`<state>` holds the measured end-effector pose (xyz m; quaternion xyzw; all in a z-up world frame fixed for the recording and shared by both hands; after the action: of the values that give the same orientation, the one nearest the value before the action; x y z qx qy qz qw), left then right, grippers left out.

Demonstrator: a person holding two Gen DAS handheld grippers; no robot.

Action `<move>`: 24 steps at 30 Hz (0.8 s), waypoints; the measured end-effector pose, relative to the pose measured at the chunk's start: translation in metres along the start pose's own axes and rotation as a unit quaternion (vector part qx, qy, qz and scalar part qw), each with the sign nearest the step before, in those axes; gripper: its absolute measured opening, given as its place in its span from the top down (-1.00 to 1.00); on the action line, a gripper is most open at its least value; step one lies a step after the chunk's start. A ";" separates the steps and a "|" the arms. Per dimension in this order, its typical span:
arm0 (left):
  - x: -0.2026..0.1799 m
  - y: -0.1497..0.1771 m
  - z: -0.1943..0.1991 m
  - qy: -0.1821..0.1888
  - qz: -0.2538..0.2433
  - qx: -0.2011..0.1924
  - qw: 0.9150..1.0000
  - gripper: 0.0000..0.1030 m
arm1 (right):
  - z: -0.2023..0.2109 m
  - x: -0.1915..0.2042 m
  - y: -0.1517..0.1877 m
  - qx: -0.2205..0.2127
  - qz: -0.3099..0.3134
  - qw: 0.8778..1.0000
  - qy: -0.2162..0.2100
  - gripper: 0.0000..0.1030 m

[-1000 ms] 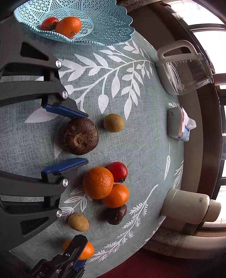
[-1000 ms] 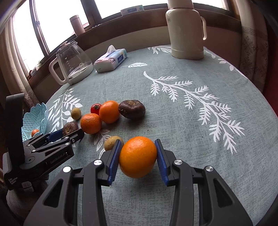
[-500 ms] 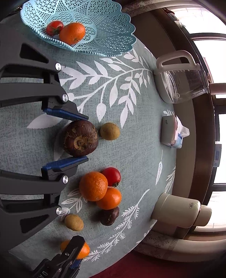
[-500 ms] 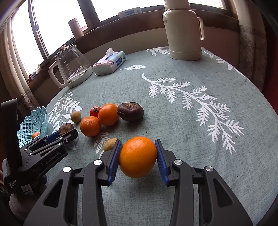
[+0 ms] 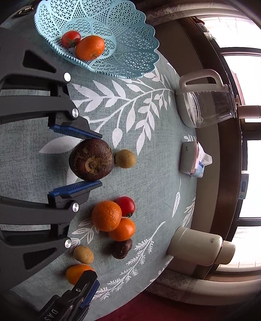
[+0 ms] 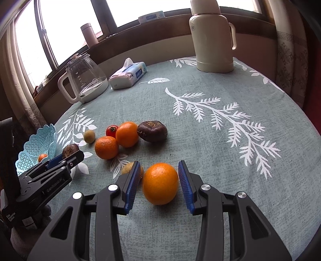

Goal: Organize fruits
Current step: 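Grasp the dark passion fruit with the left tool and lift it, then place the passion fruit in the blue basket and open the left tool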

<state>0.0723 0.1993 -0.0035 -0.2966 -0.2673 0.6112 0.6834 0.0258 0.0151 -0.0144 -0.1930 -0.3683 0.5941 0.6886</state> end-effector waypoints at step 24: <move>0.053 -0.015 0.062 -0.010 0.048 -0.062 0.997 0.19 | -0.013 0.000 0.009 0.054 0.019 0.998 0.020 0.26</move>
<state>0.0430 0.2559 0.0498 -0.3442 -0.2971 0.6285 0.6311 0.0293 0.0198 -0.0290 -0.1744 -0.3180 0.6223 0.6937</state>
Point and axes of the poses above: each gripper's, at about its wrist camera, not at the fingertips, and z roughly against the way its jaws point, x to its left, y to its underside, the point moved 6 cm from there along -z, roughly the way its jaws point
